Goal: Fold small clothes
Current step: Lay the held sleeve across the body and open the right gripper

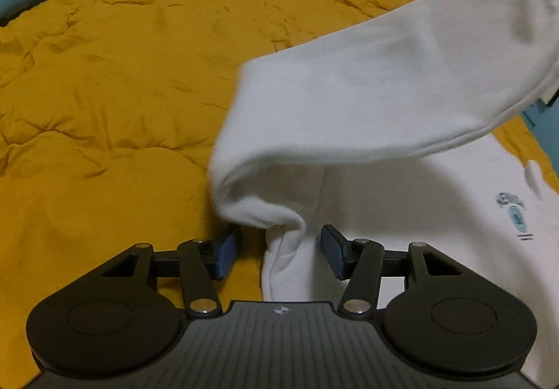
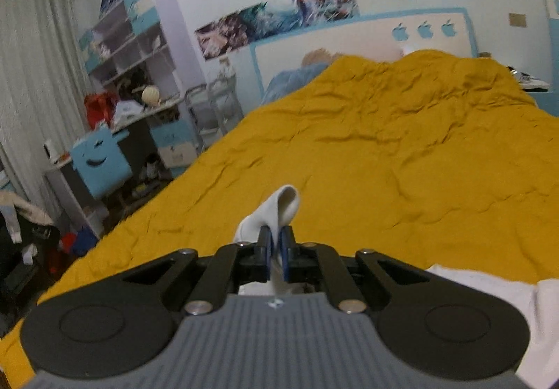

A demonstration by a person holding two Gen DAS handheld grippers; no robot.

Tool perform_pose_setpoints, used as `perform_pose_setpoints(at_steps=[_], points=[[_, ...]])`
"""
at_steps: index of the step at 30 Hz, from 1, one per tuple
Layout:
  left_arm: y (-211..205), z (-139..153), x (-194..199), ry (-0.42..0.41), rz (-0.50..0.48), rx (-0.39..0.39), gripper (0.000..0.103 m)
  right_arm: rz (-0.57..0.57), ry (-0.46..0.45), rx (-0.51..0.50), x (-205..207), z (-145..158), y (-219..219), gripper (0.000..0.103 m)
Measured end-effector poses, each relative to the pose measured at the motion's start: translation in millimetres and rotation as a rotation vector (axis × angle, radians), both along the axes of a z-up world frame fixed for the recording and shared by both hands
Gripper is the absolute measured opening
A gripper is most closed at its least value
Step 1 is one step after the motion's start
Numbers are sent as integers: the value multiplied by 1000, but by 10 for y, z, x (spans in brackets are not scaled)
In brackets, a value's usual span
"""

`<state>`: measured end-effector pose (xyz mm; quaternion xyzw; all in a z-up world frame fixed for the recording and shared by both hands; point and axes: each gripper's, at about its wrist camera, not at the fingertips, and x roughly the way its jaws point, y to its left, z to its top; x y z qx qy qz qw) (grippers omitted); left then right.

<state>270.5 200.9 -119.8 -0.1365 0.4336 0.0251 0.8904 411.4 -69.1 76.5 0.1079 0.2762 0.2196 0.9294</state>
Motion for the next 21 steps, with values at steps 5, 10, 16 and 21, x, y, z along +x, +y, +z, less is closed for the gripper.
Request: perform_pose_setpoints(at_steps=[5, 10, 16, 21], points=[[-21, -56, -7, 11, 12, 45, 52, -101, -44, 7, -14, 171, -516, 0], [-1, -68, 16, 24, 17, 41, 39, -258, 51, -21, 44, -194, -1199, 0], [-84, -40, 22, 50, 11, 76, 34, -398, 278, -118, 111, -1210, -1748, 0], [-81, -21, -3, 66, -6, 75, 31, -437, 349, -154, -27, -1610, -1917, 0]])
